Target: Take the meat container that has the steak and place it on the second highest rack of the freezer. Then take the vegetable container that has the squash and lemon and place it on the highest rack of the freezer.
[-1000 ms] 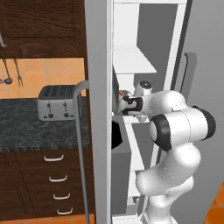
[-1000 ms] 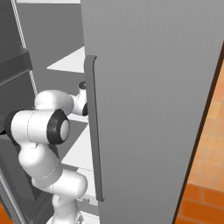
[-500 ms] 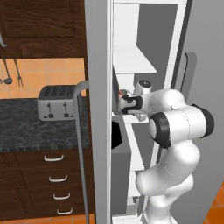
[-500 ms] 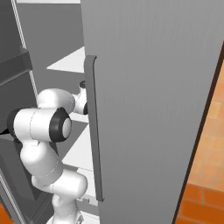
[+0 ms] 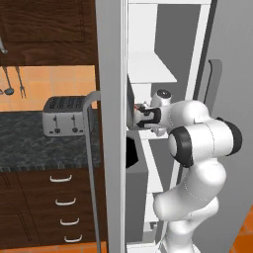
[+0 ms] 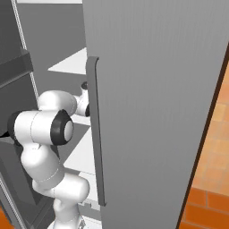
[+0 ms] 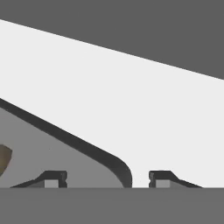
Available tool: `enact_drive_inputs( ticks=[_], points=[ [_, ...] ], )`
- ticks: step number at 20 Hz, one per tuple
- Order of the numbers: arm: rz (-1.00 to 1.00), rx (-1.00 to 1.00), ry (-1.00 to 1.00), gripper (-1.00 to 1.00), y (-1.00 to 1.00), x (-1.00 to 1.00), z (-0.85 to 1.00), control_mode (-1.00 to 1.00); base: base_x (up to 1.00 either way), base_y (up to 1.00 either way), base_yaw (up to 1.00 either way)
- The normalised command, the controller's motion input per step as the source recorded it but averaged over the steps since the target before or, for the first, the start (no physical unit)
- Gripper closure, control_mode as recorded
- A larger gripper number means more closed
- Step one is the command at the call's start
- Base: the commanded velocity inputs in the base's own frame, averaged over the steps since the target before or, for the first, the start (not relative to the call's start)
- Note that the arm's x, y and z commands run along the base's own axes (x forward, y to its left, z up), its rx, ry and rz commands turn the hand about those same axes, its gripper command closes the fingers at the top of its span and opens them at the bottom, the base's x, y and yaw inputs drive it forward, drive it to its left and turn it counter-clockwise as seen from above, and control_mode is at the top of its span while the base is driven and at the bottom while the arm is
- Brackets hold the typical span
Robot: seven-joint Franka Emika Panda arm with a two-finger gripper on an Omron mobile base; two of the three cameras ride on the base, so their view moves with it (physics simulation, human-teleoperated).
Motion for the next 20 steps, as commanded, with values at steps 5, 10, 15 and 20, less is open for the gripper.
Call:
enact_drive_inputs(
  ticks=[5,10,15,20],
  points=[
    [0.0,0.0,-0.1,-1.0,0.0,-0.23,0.02,-1.0,0.0,0.0,0.0],
    [0.0,0.0,-0.22,-1.0,0.0,-0.35,0.13,-1.0,0.0,0.0,0.0],
    [0.0,0.0,-0.11,-1.0,0.0,-0.1,0.58,-1.0,0.0,0.0,0.0],
    [0.0,0.0,0.01,-1.0,-0.02,-0.24,0.63,-1.0,0.0,0.0,0.0]
  ],
)
